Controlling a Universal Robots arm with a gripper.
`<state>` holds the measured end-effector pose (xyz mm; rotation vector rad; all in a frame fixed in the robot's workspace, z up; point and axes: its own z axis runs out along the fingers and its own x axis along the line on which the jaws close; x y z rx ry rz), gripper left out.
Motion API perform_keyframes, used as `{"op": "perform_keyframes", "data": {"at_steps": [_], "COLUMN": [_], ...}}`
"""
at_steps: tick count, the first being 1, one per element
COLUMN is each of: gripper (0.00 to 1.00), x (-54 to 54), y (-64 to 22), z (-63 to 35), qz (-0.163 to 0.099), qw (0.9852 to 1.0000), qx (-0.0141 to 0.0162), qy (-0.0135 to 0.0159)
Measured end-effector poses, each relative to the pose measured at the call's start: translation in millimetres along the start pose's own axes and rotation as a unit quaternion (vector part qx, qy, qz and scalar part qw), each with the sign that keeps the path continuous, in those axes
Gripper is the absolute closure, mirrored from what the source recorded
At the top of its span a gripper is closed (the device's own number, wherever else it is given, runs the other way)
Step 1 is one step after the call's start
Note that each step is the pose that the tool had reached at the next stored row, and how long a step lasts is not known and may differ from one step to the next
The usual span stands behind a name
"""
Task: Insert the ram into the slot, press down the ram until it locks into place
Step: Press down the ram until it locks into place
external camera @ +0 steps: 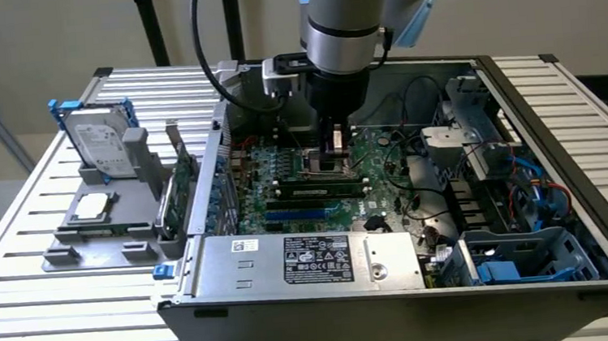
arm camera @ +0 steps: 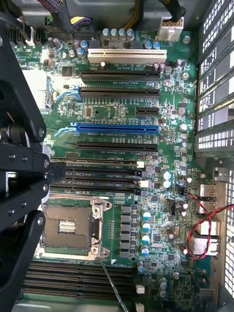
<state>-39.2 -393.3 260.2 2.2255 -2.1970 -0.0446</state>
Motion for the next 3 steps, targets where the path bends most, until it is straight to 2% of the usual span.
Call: {"op": "perform_keyframes", "data": {"at_steps": [3], "gripper": [0.89], "x": [0.0], "y": [0.0], "z": [0.0], "qz": [0.000], "qw": [1.0000], "qx": [0.0000], "qy": [0.0000]}}
